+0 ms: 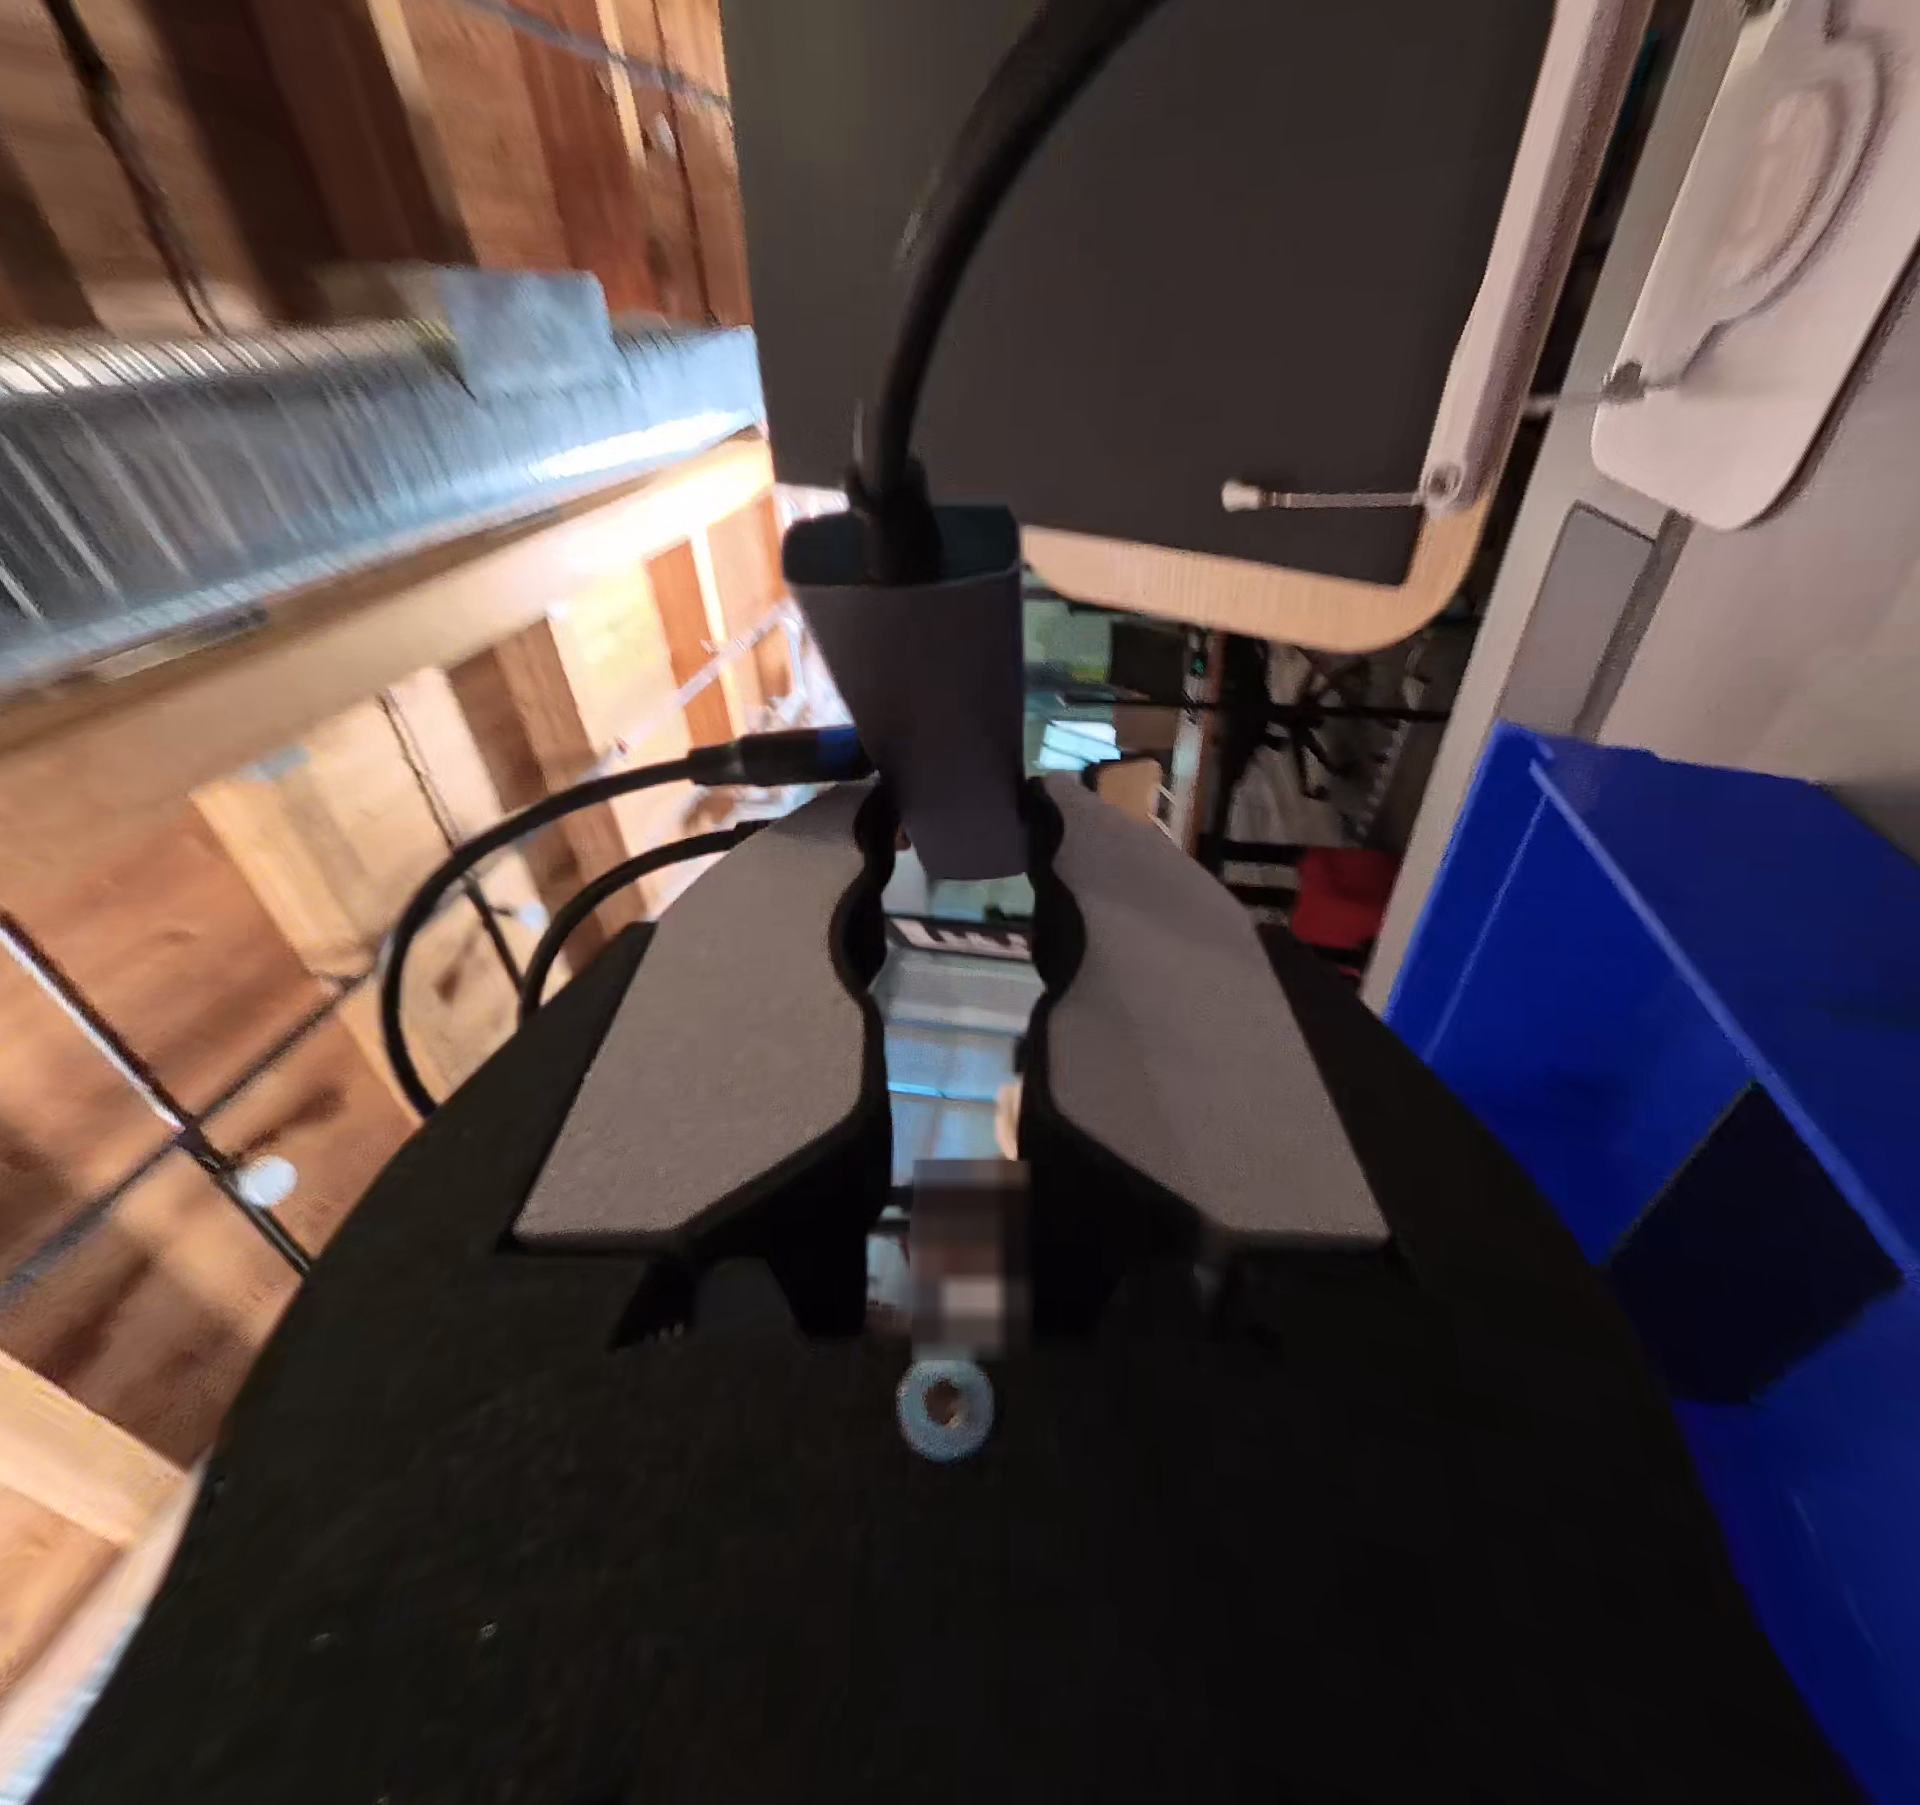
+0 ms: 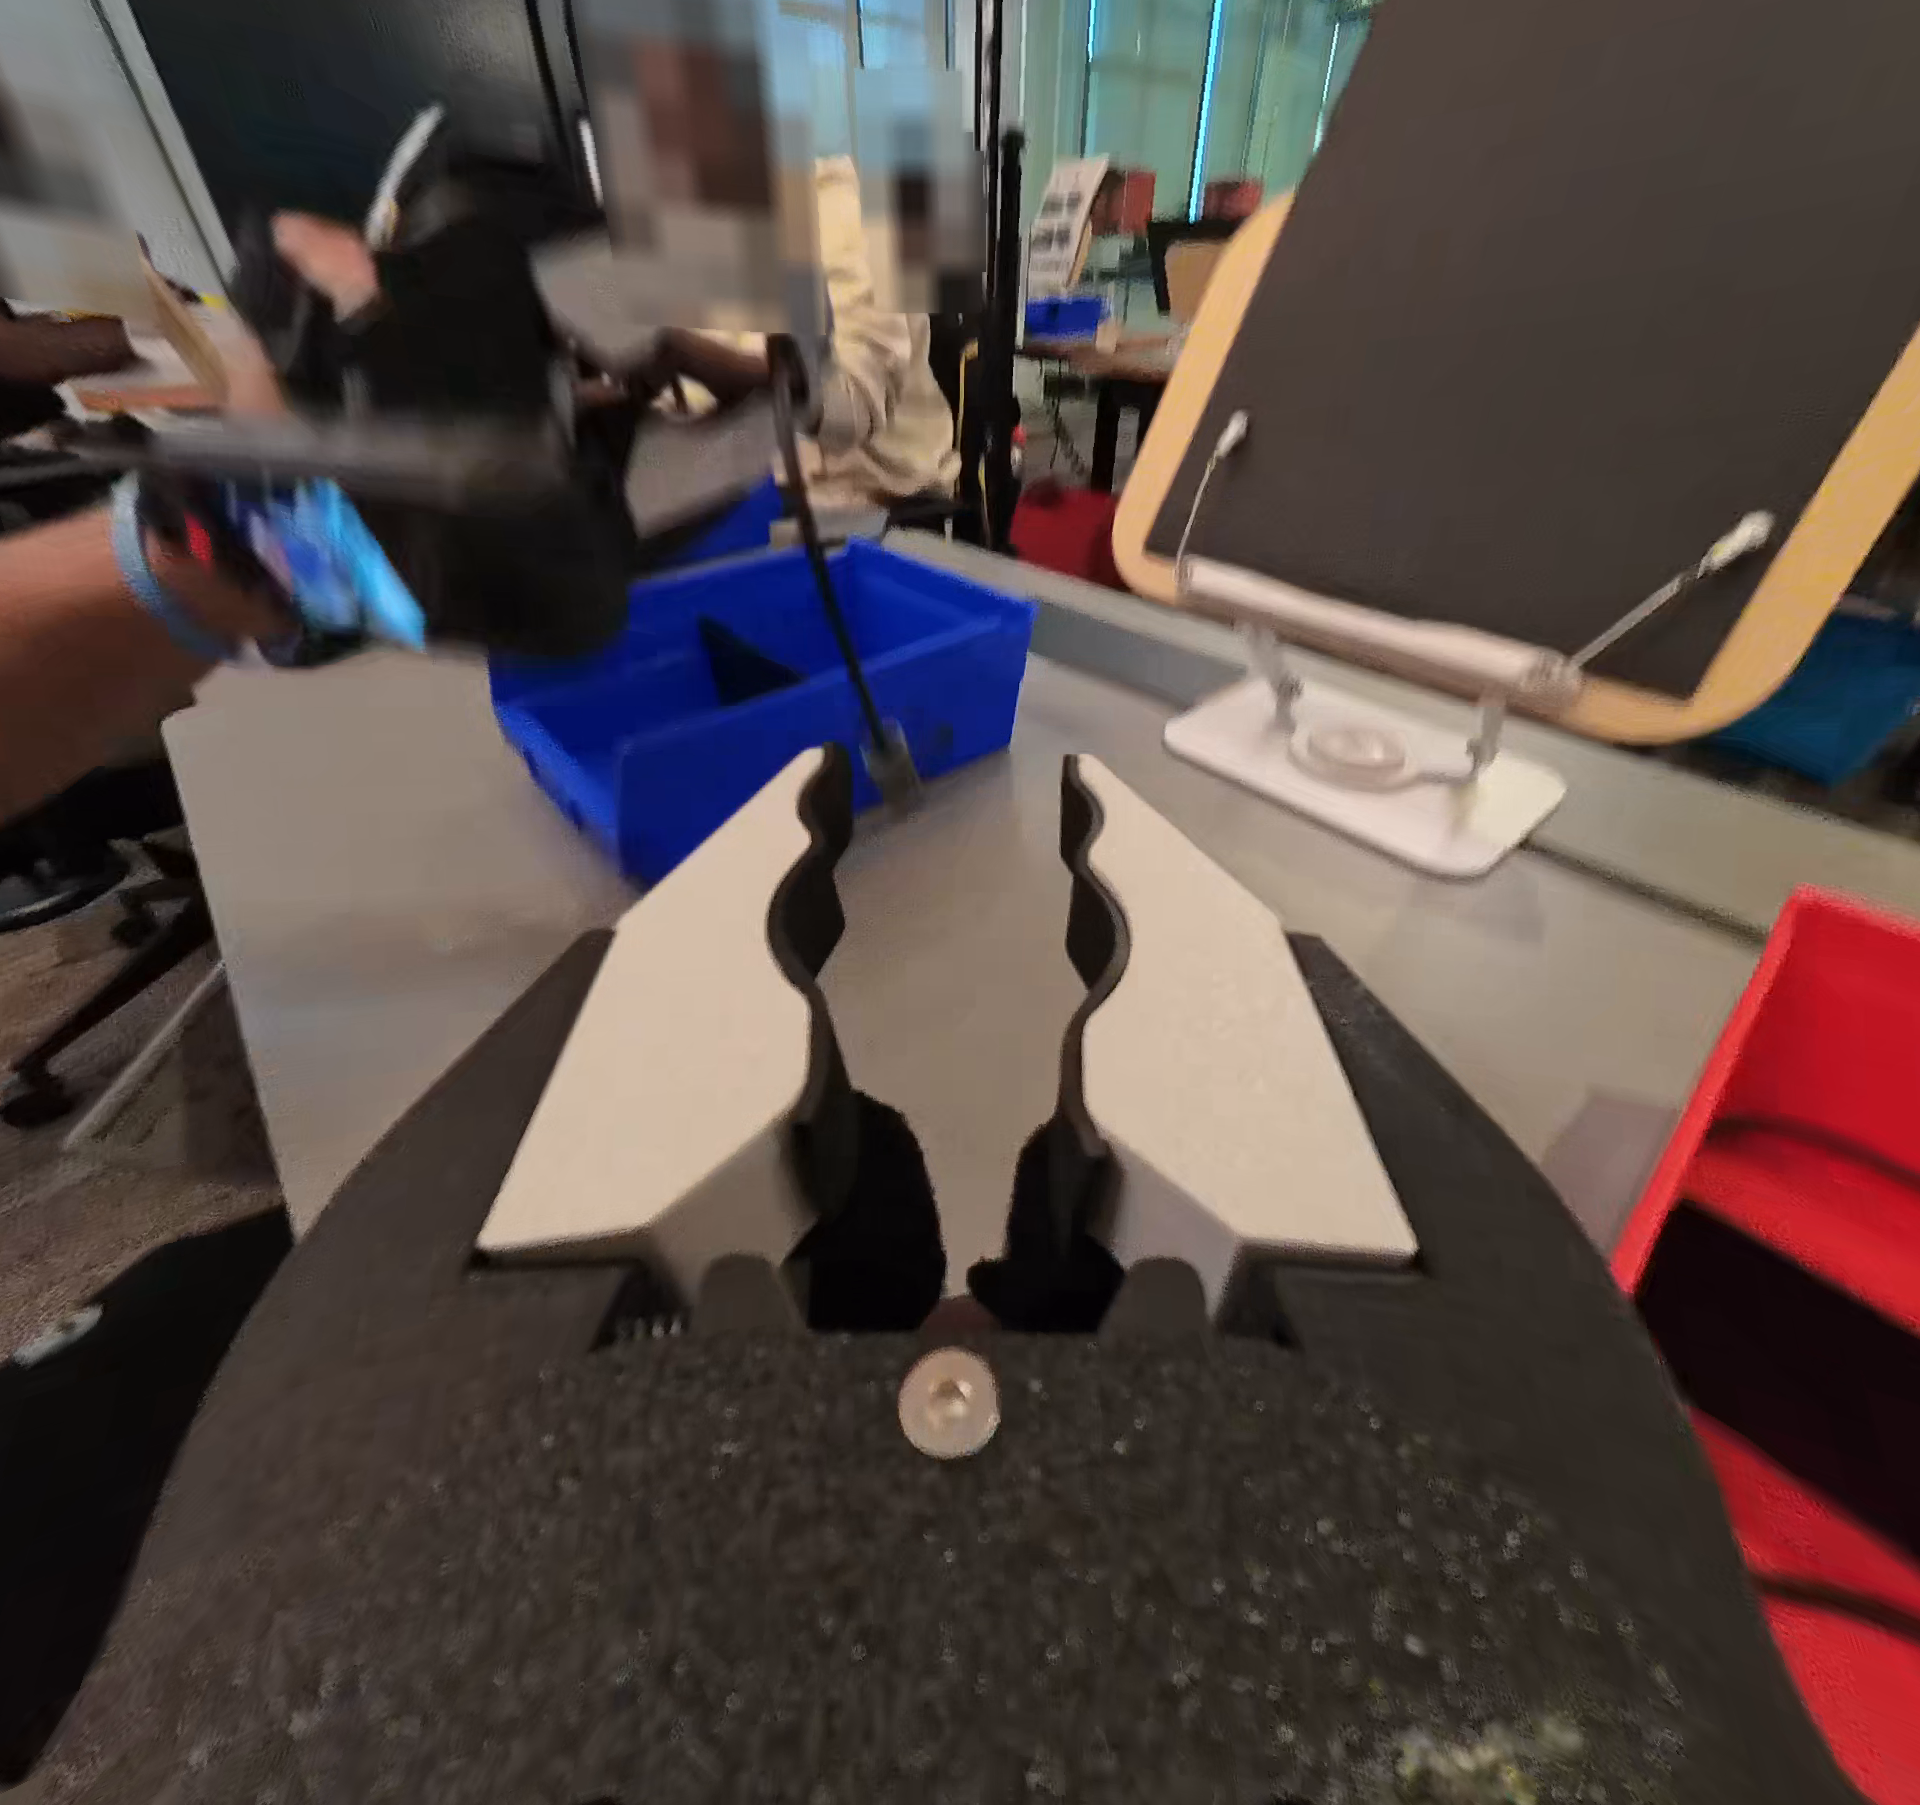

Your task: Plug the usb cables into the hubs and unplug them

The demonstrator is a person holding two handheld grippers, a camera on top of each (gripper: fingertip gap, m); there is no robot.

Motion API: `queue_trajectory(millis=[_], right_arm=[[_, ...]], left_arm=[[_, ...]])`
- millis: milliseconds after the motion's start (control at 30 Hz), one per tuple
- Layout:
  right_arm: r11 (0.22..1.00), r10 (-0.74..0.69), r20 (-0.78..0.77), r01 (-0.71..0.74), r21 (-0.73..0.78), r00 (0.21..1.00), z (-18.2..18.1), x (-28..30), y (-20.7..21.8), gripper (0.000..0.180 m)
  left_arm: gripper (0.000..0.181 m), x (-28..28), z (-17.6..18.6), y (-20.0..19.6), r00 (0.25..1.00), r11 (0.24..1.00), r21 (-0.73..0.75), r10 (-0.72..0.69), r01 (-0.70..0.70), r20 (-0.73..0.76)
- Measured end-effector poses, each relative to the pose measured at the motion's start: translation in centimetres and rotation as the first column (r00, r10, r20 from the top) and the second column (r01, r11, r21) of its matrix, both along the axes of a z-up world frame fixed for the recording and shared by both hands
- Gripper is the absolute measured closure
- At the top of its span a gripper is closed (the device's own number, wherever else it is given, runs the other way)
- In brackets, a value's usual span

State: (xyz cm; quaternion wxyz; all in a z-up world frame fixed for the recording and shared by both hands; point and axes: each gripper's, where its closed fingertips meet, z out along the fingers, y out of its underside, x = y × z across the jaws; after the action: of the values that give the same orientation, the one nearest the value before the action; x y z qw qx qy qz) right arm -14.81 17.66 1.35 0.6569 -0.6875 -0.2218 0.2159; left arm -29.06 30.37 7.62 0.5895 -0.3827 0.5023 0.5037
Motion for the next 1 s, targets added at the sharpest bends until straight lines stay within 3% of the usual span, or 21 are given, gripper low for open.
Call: queue_trajectory(millis=[133,200,300,400,533,600,667,733,800,867,933,1000], right_arm=[[0.994,0.103,-0.047,-0.104,-0.025,0.994,3.2,-2.3,1.3,0.139],[0.983,0.156,0.016,-0.153,-0.103,0.988,1.5,-3.9,1.6,0.139],[0.982,0.128,0.131,-0.107,-0.157,0.983,-1.5,-4.4,2.6,0.148],[0.982,0.129,0.149,-0.106,-0.155,0.980,-3.0,-4.3,2.4,0.172],[0.983,0.136,0.099,-0.122,-0.139,0.986,-3.9,-3.0,2.2,0.172],[0.982,0.104,0.056,-0.094,-0.166,0.993,-4.9,-1.7,2.7,0.172],[0.970,0.175,-0.058,-0.182,-0.159,0.983,-4.6,-1.4,2.2,0.173],[0.956,0.264,-0.108,-0.275,-0.105,0.959,-4.2,-1.7,1.2,0.173],[0.951,0.288,-0.132,-0.299,-0.077,0.949,-4.0,-1.7,0.7,0.173],[0.938,0.326,-0.187,-0.342,-0.059,0.927,-3.6,-2.0,0.1,0.172],[0.902,0.416,-0.210,-0.431,-0.031,0.885,-3.3,-2.8,-1.3,0.173],[0.869,0.479,-0.209,-0.494,-0.024,0.852,-3.7,-3.6,-2.3,0.173]], left_arm=[[0.158,4.4,-2.4,-3.2,0.986,0.994,0.049,-0.088,0.096,-0.145],[0.158,6.0,-3.9,-4.4,0.973,0.990,0.037,-0.124,0.133,-0.193],[0.158,7.8,-5.5,-5.9,0.959,0.984,0.022,-0.168,0.177,-0.227],[0.159,8.7,-6.3,-7.0,0.957,0.980,-0.005,-0.195,0.198,-0.215],[0.159,8.8,-7.8,-8.5,0.958,0.950,-0.144,-0.285,0.276,-0.042],[0.175,8.8,-7.6,-10.9,0.913,0.899,-0.188,-0.360,0.395,0.195],[0.181,9.7,-8.3,-14.5,0.753,0.744,-0.292,-0.406,0.602,0.517],[0.180,10.8,-10.0,-16.8,0.589,0.488,-0.428,-0.242,0.761,0.771],[0.166,11.6,-11.4,-17.7,0.514,0.194,-0.499,-0.029,0.844,0.857],[0.159,11.4,-11.6,-17.2,0.464,-0.004,-0.468,0.127,0.884,0.877],[0.151,10.7,-10.9,-15.9,0.361,-0.102,-0.346,0.275,0.933,0.891],[0.148,10.1,-10.2,-15.5,0.289,-0.177,-0.241,0.339,0.954,0.895]])
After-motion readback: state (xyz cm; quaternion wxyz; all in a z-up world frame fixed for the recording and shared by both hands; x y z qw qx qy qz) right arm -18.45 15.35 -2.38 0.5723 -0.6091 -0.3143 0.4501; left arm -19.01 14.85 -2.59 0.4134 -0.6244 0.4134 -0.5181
